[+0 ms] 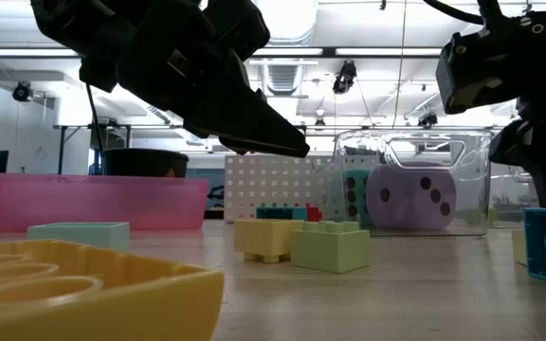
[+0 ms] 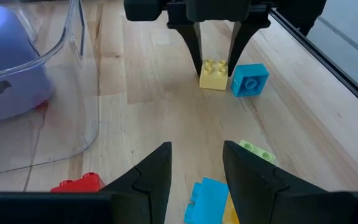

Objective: Pick & Place Toys
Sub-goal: Put the small light yellow game piece into the right transparent bin

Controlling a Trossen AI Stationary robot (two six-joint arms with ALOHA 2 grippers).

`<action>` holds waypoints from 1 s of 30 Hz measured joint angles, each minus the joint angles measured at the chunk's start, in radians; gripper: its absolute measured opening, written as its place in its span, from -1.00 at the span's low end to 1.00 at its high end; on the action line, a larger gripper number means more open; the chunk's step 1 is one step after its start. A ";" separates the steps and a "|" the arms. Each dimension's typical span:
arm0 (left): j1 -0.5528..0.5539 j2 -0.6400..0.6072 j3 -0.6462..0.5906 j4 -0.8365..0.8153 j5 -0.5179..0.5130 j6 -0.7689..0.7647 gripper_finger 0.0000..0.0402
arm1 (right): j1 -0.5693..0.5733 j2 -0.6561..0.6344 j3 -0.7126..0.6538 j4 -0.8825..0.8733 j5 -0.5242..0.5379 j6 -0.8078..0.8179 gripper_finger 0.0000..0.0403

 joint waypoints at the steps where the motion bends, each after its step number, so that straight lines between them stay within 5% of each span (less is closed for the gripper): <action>1: 0.000 0.000 0.000 0.000 0.000 0.000 -0.26 | 0.000 0.000 0.000 0.000 0.000 0.000 -0.19; 12: 0.000 0.000 0.000 0.000 0.000 0.000 -0.26 | -0.006 -0.117 -0.004 -0.083 0.035 -0.071 -0.29; 17: 0.000 0.000 0.000 0.000 0.000 0.000 -0.26 | -0.012 -0.238 -0.003 -0.272 0.097 -0.071 -0.18; 23: 0.000 0.000 0.000 0.000 0.000 0.000 -0.26 | -0.047 -0.448 0.000 -0.565 0.253 -0.042 -0.30; 30: 0.000 0.000 0.000 0.000 0.000 0.001 -0.26 | -0.232 -0.701 -0.033 -0.817 0.393 -0.025 -0.22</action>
